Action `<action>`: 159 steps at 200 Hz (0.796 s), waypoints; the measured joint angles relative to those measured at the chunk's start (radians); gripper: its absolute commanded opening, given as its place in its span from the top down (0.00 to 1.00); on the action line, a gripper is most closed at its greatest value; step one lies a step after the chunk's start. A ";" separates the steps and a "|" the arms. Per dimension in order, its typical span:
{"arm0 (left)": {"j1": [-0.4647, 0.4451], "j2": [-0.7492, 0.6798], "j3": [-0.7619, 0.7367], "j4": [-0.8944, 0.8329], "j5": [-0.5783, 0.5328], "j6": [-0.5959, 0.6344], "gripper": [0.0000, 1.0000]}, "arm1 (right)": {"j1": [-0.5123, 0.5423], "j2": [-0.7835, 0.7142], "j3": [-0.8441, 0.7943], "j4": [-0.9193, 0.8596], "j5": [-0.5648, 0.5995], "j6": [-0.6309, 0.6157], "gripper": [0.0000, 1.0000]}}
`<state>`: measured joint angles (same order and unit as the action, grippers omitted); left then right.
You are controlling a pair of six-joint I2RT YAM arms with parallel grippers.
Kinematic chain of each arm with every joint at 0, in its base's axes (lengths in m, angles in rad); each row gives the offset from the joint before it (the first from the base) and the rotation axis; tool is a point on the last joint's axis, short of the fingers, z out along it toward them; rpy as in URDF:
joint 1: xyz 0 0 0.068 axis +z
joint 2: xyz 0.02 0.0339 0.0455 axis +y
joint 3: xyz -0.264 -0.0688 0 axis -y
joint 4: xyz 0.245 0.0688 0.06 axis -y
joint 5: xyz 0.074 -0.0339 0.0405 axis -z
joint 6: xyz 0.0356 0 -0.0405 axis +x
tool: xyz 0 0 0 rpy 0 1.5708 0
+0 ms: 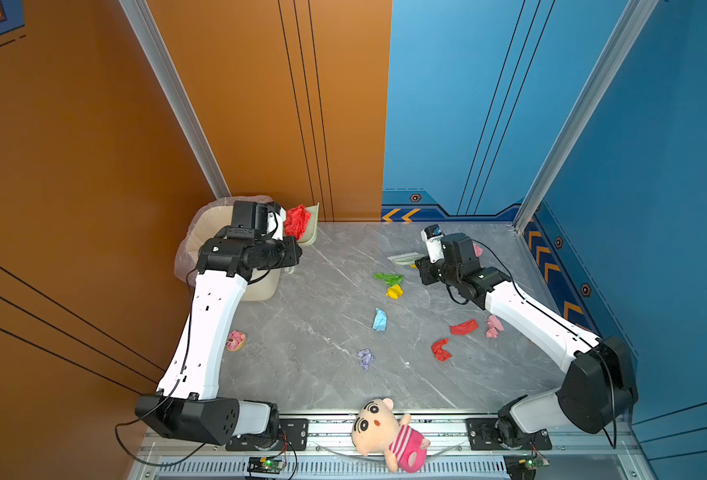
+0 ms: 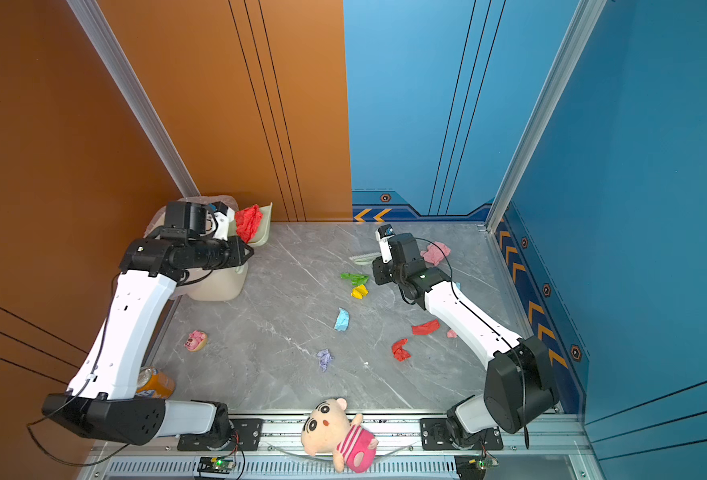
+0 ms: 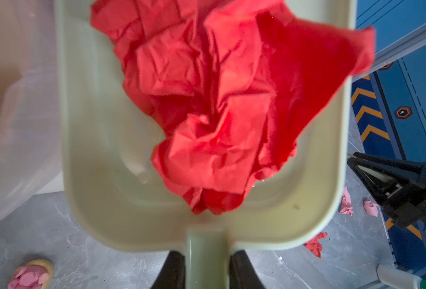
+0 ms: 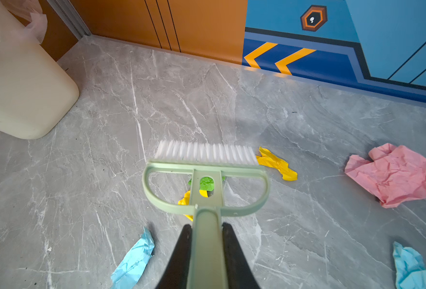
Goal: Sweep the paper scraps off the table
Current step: 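Carry the dustpan with the left gripper to the bin while the right withdraws, then tilt the dustpan over the bin with the left gripper to dump the red scrap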
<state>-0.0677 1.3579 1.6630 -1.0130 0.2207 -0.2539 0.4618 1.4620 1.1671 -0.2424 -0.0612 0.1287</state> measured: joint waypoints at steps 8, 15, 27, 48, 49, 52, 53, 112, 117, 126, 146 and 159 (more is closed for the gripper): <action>0.025 -0.005 0.000 -0.004 0.008 0.000 0.78 | 0.000 0.000 0.000 0.000 0.000 0.001 1.00; 0.051 -0.008 0.000 -0.006 0.016 0.000 0.78 | 0.000 0.000 0.000 0.000 -0.001 0.002 1.00; 0.095 -0.014 0.000 -0.010 0.031 -0.001 0.77 | 0.000 0.000 0.000 0.000 -0.006 0.003 1.00; 0.171 -0.016 0.000 -0.010 0.070 -0.001 0.77 | 0.000 0.000 0.000 0.000 -0.015 0.003 1.00; 0.176 -0.016 0.000 -0.010 0.073 0.000 0.77 | 0.000 0.000 0.000 0.000 -0.016 0.003 1.00; 0.187 -0.016 0.000 -0.010 0.080 0.000 0.77 | 0.000 0.000 0.000 0.000 -0.016 0.003 1.00; 0.192 -0.016 0.000 -0.010 0.084 -0.001 0.77 | 0.000 0.000 0.000 0.000 -0.016 0.003 1.00; 0.355 0.035 0.032 -0.013 0.235 -0.001 0.77 | 0.000 0.001 -0.001 0.011 -0.026 0.008 1.00; 0.364 0.044 0.038 -0.013 0.249 0.000 0.77 | 0.000 0.001 -0.002 0.012 -0.027 0.008 1.00; 0.378 0.058 0.049 -0.013 0.272 -0.001 0.77 | 0.000 0.002 -0.002 0.011 -0.027 0.008 1.00; 0.408 0.088 0.069 -0.012 0.325 -0.004 0.77 | 0.000 0.006 -0.002 0.012 -0.030 0.008 1.00; 0.425 0.100 0.071 -0.011 0.349 -0.008 0.77 | 0.000 0.010 -0.002 0.011 -0.034 0.008 1.00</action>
<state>0.3573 1.4574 1.7344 -1.0237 0.5694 -0.2623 0.4618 1.4715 1.1652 -0.2310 -0.0948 0.1368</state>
